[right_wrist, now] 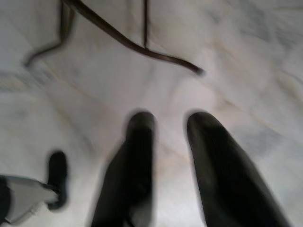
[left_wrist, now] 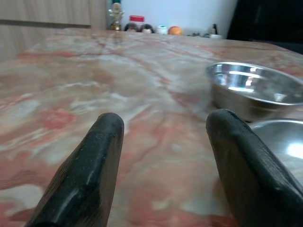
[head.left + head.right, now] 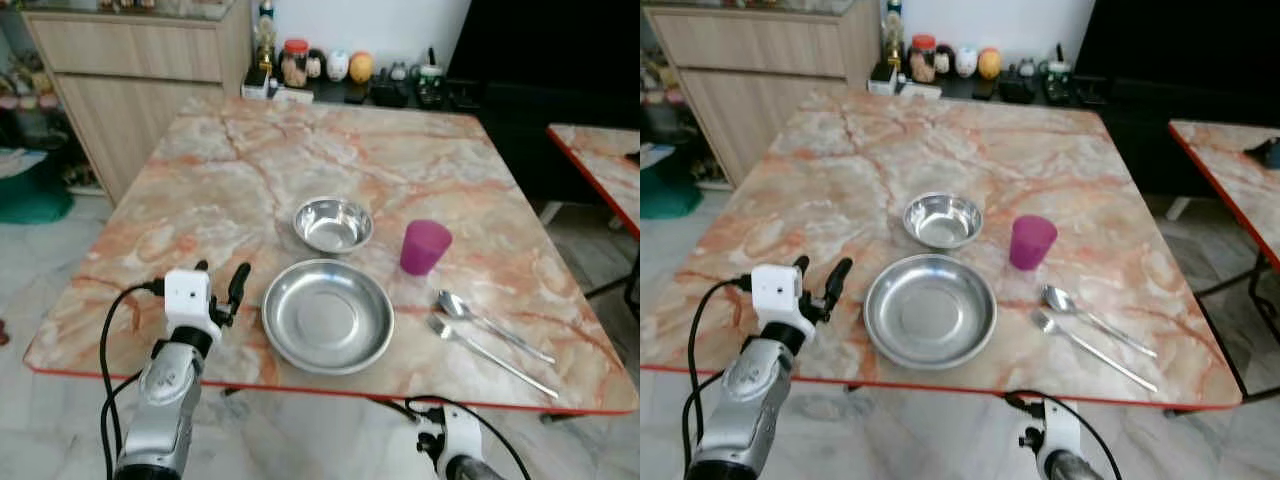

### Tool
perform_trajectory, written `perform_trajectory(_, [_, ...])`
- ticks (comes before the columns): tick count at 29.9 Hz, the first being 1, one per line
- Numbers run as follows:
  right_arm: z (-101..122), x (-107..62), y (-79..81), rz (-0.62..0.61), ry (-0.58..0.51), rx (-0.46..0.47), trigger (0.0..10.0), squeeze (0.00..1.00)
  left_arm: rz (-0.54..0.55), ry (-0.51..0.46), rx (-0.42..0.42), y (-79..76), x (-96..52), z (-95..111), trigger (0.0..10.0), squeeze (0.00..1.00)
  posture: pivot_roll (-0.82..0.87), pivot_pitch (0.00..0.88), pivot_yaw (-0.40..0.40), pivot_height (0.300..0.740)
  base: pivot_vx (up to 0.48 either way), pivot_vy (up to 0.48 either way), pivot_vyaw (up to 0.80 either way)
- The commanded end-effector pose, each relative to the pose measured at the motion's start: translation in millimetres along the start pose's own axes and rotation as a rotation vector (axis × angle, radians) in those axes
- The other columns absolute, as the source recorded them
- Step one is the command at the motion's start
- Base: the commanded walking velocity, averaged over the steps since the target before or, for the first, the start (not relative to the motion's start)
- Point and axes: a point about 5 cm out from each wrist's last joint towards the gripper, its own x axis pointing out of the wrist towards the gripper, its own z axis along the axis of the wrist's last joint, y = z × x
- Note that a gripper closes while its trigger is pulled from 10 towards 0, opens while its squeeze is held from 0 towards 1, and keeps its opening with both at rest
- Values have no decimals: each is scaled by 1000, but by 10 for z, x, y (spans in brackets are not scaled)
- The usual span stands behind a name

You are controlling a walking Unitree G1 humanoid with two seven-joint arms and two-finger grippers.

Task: Setting the table

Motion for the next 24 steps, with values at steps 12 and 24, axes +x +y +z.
perform_trajectory(12, [17, -3, -50, -14, 2, -9, 10000, 0, -160, 252, 27, -143, -19, -22, 10000, 0, 157, 0, -77, 740, 0, 0, 0])
perform_trajectory(24, [18, -1, -36, -6, 5, -22, 10000, 0, -51, 304, -55, -116, 101, 89, 10000, 0, 157, 0, -71, 740, 0, 0, 0])
